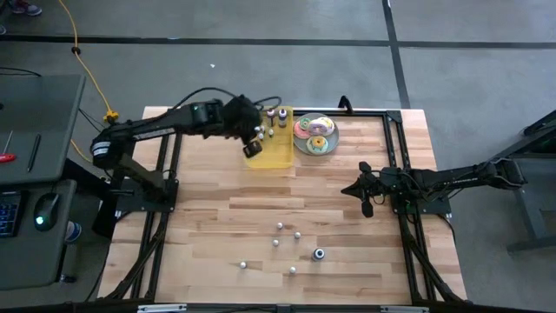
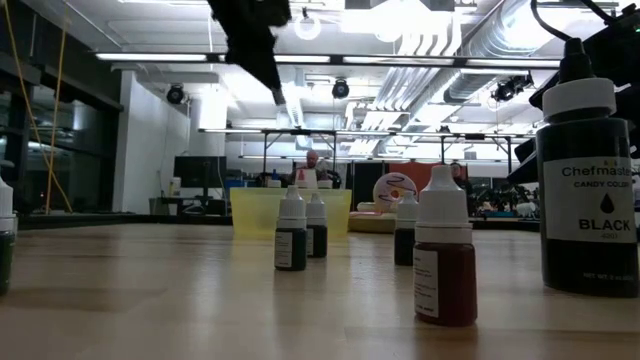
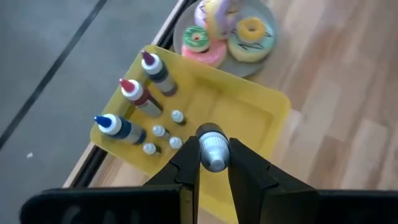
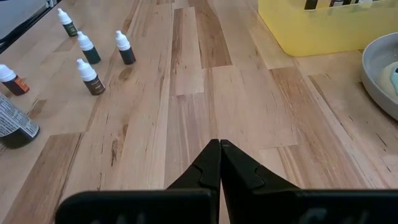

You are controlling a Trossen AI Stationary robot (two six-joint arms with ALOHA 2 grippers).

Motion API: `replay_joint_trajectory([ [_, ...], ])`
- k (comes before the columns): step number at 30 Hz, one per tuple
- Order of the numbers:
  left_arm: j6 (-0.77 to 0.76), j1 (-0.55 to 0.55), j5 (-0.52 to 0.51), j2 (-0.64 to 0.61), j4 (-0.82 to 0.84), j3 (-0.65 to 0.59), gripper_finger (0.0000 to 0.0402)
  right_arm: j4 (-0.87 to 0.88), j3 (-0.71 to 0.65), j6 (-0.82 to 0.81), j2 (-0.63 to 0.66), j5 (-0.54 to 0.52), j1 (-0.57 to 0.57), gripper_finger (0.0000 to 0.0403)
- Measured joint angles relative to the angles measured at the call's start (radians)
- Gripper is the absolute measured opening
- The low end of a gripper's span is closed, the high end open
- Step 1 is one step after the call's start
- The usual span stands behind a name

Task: Pick & Place food coloring
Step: Put the small black food coloring bottle into the bin

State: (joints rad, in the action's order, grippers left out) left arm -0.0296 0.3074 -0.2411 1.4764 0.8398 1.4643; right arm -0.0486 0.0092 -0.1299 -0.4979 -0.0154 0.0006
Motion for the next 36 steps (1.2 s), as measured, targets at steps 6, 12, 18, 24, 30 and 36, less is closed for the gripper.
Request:
replay_joint_trajectory([
  [6, -0.024, 0.084, 0.018, 0.127, -0.017, 0.07, 0.0051, 0.0, 0.0, 0.0, 0.0, 0.0, 0.0, 0.0],
  [12, -0.094, 0.139, 0.05, 0.304, 0.093, 0.264, 0.0051, 0.0, 0.0, 0.0, 0.0, 0.0, 0.0, 0.0],
  [18, -0.136, 0.153, 0.089, 0.497, 0.277, 0.533, 0.0051, 0.0, 0.0, 0.0, 0.0, 0.0, 0.0, 0.0],
  [24, -0.159, 0.151, 0.095, 0.636, 0.357, 0.699, 0.0051, 0.0, 0.0, 0.0, 0.0, 0.0, 0.0, 0.0],
  [30, -0.159, 0.139, 0.047, 0.707, 0.378, 0.704, 0.0051, 0.0, 0.0, 0.0, 0.0, 0.0, 0.0, 0.0],
  [36, -0.163, 0.116, 0.026, 0.74, 0.369, 0.704, 0.0051, 0.001, 0.0, 0.0, 0.0, 0.0, 0.0, 0.0],
])
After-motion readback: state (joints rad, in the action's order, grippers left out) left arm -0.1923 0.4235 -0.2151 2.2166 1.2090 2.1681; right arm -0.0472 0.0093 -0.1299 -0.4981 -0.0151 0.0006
